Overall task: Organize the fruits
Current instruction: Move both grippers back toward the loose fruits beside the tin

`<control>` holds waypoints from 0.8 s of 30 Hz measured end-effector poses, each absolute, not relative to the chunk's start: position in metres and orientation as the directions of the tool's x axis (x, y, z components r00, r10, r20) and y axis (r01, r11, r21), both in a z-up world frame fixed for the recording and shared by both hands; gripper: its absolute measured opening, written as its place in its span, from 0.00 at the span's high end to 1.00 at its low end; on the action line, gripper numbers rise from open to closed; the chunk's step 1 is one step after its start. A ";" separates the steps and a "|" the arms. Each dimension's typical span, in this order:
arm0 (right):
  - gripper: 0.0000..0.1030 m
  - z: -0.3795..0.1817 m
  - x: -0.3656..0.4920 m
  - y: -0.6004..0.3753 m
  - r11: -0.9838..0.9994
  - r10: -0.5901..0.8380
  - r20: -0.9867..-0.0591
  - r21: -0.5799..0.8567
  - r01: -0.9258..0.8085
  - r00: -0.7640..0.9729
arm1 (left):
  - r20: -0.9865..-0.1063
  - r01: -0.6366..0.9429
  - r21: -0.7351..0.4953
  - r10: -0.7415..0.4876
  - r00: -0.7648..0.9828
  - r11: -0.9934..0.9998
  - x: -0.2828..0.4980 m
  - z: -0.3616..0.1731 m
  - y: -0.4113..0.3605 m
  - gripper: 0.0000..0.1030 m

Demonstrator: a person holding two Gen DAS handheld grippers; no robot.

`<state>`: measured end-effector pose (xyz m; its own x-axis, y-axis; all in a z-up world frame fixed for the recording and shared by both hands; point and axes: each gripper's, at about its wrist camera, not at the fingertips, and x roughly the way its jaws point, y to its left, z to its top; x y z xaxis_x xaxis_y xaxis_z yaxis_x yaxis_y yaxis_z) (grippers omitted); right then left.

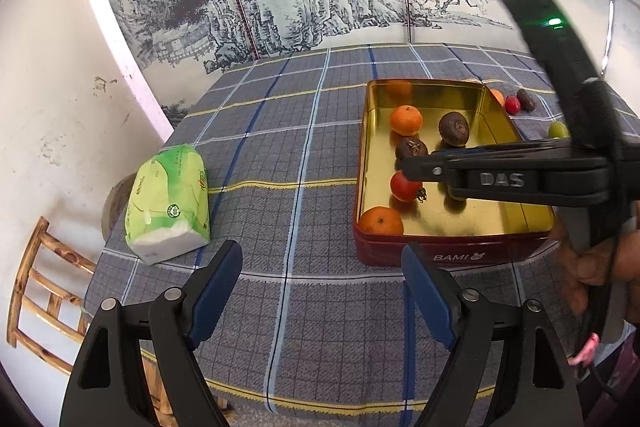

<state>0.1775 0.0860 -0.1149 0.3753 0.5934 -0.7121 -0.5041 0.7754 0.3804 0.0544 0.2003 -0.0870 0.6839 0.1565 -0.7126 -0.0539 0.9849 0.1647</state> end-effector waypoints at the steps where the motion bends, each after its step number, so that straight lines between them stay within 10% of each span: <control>1: 0.70 -0.112 0.174 0.083 0.773 0.597 -0.705 0.379 -0.508 0.383 | -0.711 -0.052 0.167 0.156 0.685 0.985 0.053 -0.085 0.197 0.20; 11: 0.70 -0.086 0.113 -0.012 0.823 0.546 -0.642 0.292 -0.488 0.538 | -0.683 -0.012 0.220 0.163 0.712 0.975 0.039 -0.066 0.166 0.20; 24: 0.69 -0.128 0.111 -0.219 0.997 0.074 -0.731 0.073 -0.030 0.678 | -0.697 0.183 0.212 0.017 0.717 0.960 0.052 -0.039 0.097 0.19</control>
<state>0.1107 -0.2186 -0.1283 0.6779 0.0741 -0.7314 -0.0303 0.9969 0.0729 0.0516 0.0970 -0.0394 0.7171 0.0168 -0.6968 0.1835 0.9599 0.2119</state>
